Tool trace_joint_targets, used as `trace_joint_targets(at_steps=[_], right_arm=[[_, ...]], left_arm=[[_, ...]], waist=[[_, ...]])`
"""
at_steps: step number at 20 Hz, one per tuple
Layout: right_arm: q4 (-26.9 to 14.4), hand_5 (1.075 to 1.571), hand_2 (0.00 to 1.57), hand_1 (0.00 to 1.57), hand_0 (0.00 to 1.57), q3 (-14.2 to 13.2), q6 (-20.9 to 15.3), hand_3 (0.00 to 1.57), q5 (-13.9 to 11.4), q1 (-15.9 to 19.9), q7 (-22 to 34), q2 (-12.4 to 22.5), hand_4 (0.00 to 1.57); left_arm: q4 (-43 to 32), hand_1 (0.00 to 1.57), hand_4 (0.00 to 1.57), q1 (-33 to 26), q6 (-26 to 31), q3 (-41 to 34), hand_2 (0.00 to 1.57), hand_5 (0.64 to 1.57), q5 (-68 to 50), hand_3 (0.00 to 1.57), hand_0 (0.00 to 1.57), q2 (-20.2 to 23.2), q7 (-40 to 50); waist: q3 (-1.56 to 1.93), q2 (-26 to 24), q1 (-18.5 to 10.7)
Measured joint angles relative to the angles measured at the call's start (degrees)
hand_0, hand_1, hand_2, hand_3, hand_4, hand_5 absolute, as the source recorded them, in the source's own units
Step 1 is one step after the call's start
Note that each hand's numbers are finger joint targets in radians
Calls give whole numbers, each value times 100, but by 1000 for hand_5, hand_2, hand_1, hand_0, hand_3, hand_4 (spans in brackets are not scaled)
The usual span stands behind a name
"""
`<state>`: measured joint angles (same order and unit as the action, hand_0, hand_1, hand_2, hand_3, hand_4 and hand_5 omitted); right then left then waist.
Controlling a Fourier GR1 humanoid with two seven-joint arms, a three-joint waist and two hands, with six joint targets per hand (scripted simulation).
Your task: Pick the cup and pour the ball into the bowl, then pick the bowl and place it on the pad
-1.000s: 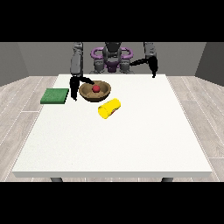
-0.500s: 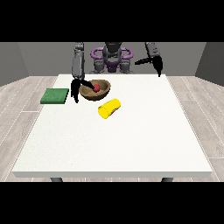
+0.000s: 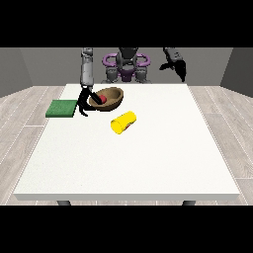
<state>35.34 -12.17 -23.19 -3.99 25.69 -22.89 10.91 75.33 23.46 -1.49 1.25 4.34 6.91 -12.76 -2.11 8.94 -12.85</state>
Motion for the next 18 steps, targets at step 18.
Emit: trace_joint_targets(at_steps=[18], right_arm=[[795,1570,1571,1571,1571,620,720,750,-411,724,3782,567,787]], left_arm=[[-1161,0,1029,-781,1,-842,0,1430,-308,0,0,363,-370]], waist=[[206,-1258,1277]])
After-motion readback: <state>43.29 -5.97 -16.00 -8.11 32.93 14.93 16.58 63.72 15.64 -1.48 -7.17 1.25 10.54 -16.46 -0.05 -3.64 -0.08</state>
